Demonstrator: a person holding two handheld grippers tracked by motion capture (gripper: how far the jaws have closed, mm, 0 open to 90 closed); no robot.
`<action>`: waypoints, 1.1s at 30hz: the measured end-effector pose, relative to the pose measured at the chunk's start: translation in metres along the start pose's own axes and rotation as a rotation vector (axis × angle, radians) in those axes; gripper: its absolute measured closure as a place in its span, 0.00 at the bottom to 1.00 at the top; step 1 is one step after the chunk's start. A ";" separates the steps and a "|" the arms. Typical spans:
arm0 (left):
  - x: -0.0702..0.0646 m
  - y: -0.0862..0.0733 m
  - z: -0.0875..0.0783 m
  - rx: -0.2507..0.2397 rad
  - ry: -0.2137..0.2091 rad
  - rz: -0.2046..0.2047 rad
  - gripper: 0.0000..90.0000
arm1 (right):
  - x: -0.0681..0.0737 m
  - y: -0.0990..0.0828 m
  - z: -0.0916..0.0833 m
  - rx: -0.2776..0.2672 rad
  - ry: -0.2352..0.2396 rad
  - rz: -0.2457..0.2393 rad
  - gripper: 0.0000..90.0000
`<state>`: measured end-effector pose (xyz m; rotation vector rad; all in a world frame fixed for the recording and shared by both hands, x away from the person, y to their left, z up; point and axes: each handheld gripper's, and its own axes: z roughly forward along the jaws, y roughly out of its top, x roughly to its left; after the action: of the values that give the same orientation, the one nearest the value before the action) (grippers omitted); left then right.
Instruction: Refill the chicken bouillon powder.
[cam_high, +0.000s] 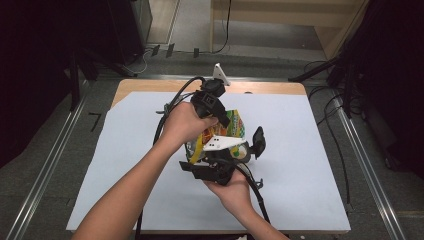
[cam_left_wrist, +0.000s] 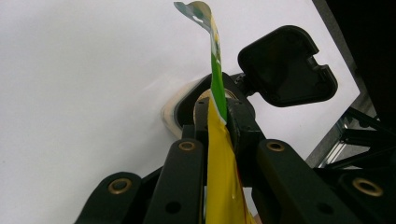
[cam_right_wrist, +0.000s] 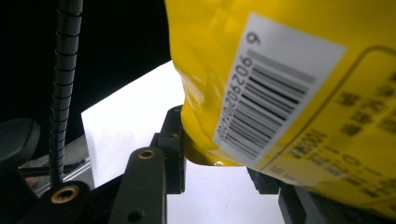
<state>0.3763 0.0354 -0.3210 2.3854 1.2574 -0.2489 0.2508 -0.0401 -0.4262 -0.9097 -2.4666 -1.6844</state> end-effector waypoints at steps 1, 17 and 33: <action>0.000 0.000 0.000 0.000 0.001 0.000 0.94 | 0.000 0.000 0.000 0.000 0.000 0.000 0.71; -0.001 -0.001 -0.001 0.000 0.006 0.008 0.94 | 0.002 0.000 0.001 -0.007 -0.007 -0.009 0.71; -0.001 -0.004 -0.005 -0.011 0.002 0.006 0.94 | 0.004 0.001 0.000 -0.009 0.006 -0.019 0.71</action>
<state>0.3719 0.0389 -0.3171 2.3799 1.2491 -0.2369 0.2481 -0.0379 -0.4247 -0.8834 -2.4741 -1.7025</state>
